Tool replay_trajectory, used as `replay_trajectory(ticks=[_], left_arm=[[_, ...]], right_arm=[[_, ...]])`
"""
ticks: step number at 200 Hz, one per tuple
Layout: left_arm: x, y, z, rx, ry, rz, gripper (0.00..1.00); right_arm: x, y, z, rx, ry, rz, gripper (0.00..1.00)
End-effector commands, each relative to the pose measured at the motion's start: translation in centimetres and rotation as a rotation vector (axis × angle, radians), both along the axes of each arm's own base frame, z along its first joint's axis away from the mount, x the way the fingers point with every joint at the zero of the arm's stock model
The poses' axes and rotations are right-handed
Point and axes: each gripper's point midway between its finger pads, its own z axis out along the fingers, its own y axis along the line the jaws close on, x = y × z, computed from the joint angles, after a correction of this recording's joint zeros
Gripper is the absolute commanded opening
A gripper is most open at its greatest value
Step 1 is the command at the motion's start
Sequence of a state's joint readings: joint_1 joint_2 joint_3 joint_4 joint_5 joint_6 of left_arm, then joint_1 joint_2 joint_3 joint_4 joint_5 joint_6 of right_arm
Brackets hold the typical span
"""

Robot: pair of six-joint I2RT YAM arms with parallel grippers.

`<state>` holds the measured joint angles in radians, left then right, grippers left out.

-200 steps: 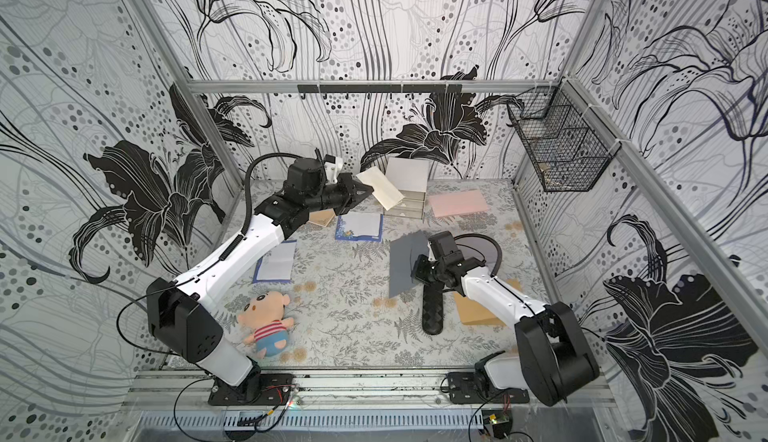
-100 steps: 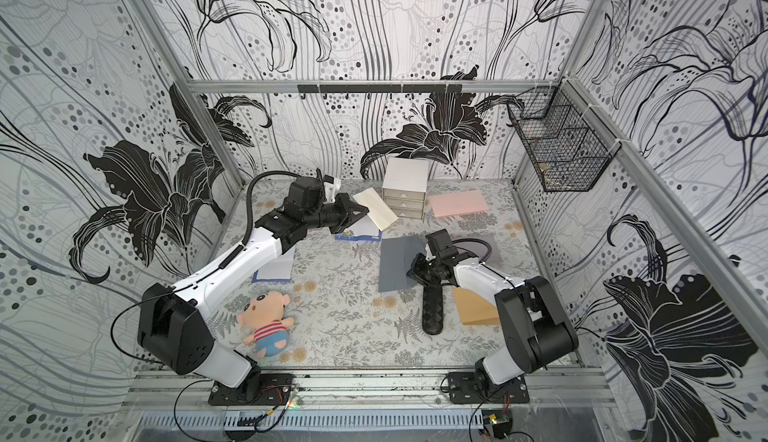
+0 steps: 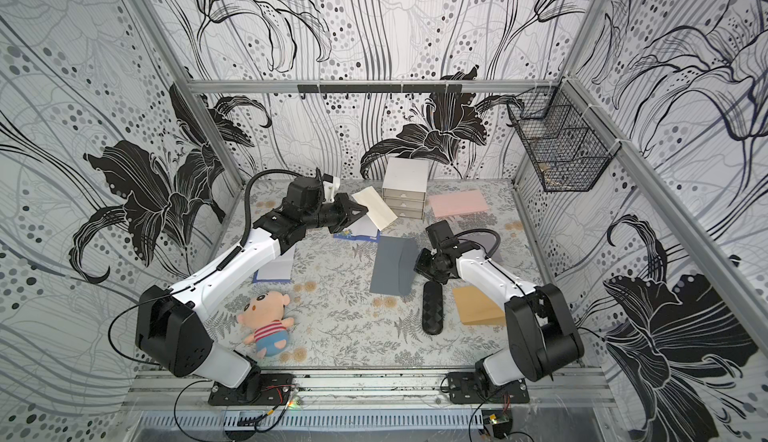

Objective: Take the letter paper out of the envelope
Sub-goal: Place the envelope at the center of the board, then unfold the letter paper.

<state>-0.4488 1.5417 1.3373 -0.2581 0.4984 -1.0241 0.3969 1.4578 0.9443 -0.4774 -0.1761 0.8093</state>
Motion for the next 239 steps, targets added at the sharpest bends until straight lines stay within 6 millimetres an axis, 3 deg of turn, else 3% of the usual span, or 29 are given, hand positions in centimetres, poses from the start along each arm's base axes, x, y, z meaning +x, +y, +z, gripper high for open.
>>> replay_trajectory(ticks=[1,70,88,139,175,239], left_arm=[[0.4,-0.1,0.1,0.024,-0.036,-0.013,0.00],[0.9,-0.6,0.1,-0.019,-0.036,-0.148,0.00],[1.2,-0.9,0.1,-0.036,-0.033,-0.178,0.00],[2.1,-1.8,0.3,-0.116,-0.011,-0.185,0.00],[2.3,-2.1,0.3,-0.155,0.002,-0.176,0.00],[1.9,-3.1,0.6,-0.161,0.003,-0.187,0.00]], right_arm=[[0.8,-1.3,3.6,-0.069,-0.102,0.007,0.40],[2.4,1.6,15.3,0.134,-0.386,0.111,0.47],[2.8,1.9,17.1,0.201,-0.401,0.081,0.51],[5.5,2.7,17.9,0.551,-0.373,-0.011,0.60],[6.8,3.7,17.8,0.645,-0.349,-0.022,0.61],[7.4,4.2,16.7,0.683,-0.314,-0.038,0.59]])
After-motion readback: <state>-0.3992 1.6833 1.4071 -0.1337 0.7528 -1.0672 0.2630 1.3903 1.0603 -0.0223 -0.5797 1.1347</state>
